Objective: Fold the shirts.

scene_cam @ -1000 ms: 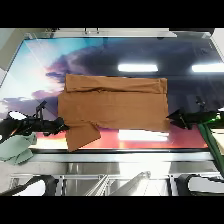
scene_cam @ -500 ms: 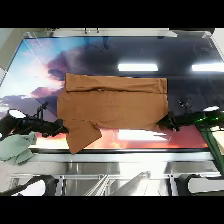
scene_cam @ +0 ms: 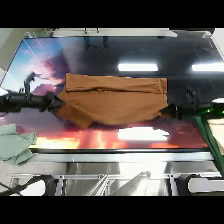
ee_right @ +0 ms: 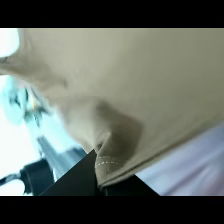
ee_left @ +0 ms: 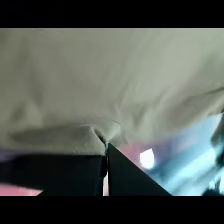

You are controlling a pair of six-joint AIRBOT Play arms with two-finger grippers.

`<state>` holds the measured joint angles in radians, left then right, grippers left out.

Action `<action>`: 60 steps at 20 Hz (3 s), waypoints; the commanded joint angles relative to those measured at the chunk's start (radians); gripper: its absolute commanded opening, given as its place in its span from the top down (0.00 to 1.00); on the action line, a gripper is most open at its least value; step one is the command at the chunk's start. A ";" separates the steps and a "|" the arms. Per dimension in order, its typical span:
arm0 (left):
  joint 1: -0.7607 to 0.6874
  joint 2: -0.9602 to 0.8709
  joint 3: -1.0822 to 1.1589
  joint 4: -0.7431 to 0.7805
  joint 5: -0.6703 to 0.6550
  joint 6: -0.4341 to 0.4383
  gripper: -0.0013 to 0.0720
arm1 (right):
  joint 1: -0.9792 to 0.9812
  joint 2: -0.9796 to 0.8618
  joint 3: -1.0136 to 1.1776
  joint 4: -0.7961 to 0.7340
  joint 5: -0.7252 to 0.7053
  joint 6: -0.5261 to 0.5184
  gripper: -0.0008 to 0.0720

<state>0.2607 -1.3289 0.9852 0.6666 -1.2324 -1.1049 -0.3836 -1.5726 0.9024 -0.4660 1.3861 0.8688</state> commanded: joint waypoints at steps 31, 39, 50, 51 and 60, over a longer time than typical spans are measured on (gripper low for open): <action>0.040 -0.531 0.800 -0.060 0.094 0.067 0.52 | -0.036 -0.424 0.724 -0.181 -0.200 0.256 0.08; -0.026 -0.465 0.800 -0.061 0.006 0.064 0.52 | 0.058 -0.504 0.725 -0.135 -0.176 0.314 0.13; -0.274 -0.481 0.800 -0.033 -0.074 0.064 0.72 | 0.118 -0.523 0.807 0.108 -0.100 0.220 0.95; -0.308 -0.497 0.800 0.010 -0.054 0.064 0.90 | 0.118 -0.517 0.817 0.108 -0.076 0.221 0.95; -0.633 -0.744 0.804 0.076 0.317 -0.070 0.98 | 0.217 -0.271 0.820 0.109 0.064 0.261 0.95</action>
<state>-0.2859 -2.0155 1.7855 0.7258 -1.0355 -1.1450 -0.2192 -1.9327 1.7203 -0.3599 1.4269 1.1240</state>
